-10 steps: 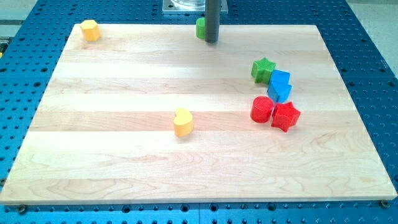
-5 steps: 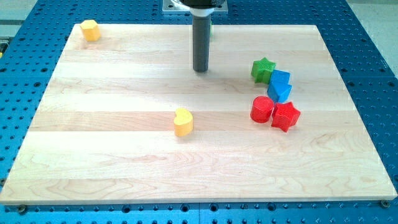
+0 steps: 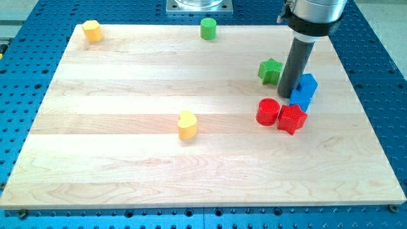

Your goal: Place the cube right to the green star

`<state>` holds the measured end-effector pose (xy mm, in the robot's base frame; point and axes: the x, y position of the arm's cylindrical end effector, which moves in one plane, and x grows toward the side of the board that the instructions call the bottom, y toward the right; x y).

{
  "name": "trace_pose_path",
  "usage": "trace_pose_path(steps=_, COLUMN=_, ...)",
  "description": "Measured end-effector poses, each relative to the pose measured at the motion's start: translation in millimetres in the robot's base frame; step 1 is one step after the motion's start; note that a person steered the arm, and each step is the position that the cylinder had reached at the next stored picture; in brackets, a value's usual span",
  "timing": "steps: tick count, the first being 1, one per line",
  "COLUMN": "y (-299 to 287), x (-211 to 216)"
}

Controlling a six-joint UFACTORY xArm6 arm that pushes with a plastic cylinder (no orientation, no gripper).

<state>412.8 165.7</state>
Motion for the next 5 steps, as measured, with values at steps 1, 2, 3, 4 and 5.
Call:
trace_pose_path(steps=1, y=7.4, x=18.8)
trace_pose_path(steps=2, y=38.4, x=5.0)
trace_pose_path(steps=3, y=46.9, x=-35.4)
trace_pose_path(steps=4, y=54.1, x=-54.7)
trace_pose_path(steps=5, y=58.3, x=-64.9)
